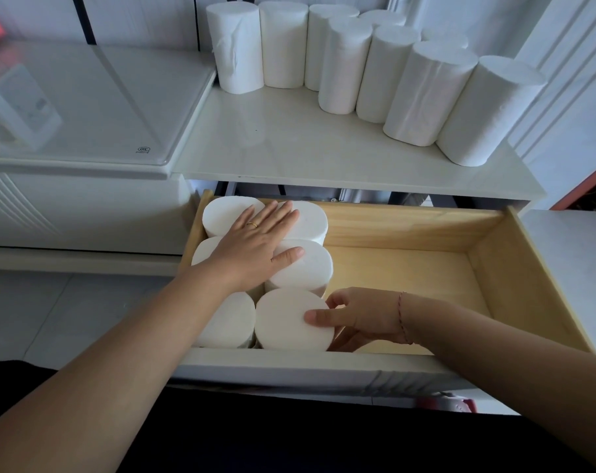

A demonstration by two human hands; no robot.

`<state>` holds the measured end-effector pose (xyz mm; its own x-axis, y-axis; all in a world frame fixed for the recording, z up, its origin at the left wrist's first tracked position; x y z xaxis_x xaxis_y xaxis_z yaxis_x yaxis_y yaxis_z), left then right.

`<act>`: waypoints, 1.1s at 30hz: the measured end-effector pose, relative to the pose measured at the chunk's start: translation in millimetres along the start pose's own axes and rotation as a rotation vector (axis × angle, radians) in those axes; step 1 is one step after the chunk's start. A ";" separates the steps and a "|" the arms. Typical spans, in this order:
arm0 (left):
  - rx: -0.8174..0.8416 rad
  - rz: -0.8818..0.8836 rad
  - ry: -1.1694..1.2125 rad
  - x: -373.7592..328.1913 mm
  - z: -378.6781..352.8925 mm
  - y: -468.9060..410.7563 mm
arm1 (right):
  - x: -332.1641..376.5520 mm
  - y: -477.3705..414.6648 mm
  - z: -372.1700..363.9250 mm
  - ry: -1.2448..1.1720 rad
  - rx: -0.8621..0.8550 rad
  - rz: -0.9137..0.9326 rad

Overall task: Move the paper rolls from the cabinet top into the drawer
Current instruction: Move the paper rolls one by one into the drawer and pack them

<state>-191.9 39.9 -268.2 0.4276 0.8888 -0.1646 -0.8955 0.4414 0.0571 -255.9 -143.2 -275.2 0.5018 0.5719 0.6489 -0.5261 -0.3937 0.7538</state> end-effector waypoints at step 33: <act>-0.351 0.349 -0.002 71.3 39.1 -64.5 | 342.9 -211.4 146.9 0.087 -0.995 0.796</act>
<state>-98.7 79.7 -245.0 0.0947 0.9766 -0.1930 -0.9726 0.0494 -0.2271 128.3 30.4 -196.8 -0.2139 0.4874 0.8466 -0.9636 0.0373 -0.2649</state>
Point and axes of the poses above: each hand's wrist, its own y-axis away from the middle knuckle, its own z-axis out of the back of the hand, x = y × z, the point moved 3 cm from there along -y, towards the middle knuckle
